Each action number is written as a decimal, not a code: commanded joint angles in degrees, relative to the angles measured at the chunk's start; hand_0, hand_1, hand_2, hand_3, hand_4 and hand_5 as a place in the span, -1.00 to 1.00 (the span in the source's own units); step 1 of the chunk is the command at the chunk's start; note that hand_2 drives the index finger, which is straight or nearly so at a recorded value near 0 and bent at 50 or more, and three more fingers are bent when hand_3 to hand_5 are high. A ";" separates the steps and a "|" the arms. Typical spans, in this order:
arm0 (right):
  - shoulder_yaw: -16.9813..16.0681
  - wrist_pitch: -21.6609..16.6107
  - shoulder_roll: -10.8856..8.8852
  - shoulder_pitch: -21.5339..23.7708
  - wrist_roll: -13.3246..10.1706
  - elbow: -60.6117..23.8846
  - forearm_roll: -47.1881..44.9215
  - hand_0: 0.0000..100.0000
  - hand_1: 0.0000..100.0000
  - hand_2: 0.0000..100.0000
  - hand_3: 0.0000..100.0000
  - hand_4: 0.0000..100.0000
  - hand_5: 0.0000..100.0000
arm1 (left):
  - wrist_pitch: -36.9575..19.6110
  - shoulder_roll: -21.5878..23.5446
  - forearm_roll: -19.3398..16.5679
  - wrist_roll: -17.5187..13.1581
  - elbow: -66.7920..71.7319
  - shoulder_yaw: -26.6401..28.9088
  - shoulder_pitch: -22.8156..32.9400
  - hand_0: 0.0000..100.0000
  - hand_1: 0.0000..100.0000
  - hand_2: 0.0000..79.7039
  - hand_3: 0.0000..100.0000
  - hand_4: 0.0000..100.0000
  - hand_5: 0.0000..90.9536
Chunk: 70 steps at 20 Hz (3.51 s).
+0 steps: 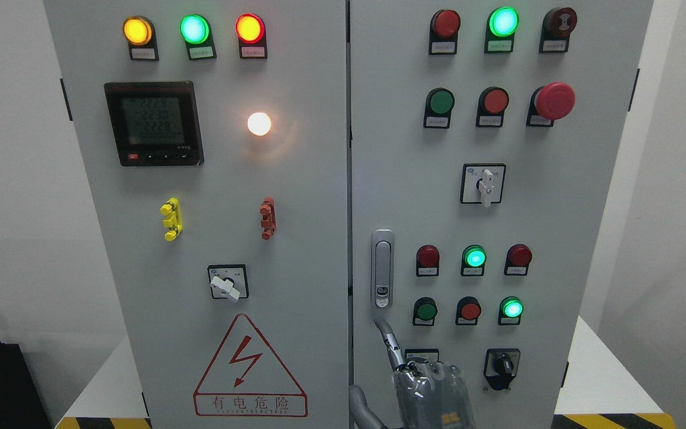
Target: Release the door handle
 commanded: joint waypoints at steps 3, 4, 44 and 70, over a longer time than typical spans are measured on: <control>0.86 2.95 1.20 -2.59 1.88 1.86 0.25 -0.10 -0.37 -1.00 1.00 1.00 1.00 | -0.02 -0.01 0.00 -0.04 1.14 -0.79 0.01 -0.76 -0.22 -1.00 -1.00 -1.00 -1.00; 0.86 3.57 1.11 -2.59 2.14 1.86 0.16 -0.11 -0.37 -1.00 1.00 1.00 1.00 | -0.02 -0.01 0.00 -0.04 1.14 -0.79 0.01 -0.76 -0.22 -1.00 -1.00 -1.00 -1.00; -1.34 5.16 0.85 -4.44 6.27 3.70 -0.20 -0.12 -0.38 -1.00 1.00 1.00 1.00 | -0.02 -0.01 0.00 -0.04 1.14 -0.79 0.01 -0.76 -0.22 -1.00 -1.00 -1.00 -1.00; -1.25 4.72 0.67 -4.35 6.27 4.84 -0.20 -0.14 -0.38 -1.00 1.00 1.00 1.00 | -0.02 -0.01 0.00 -0.04 1.14 -0.79 0.01 -0.76 -0.22 -1.00 -1.00 -1.00 -1.00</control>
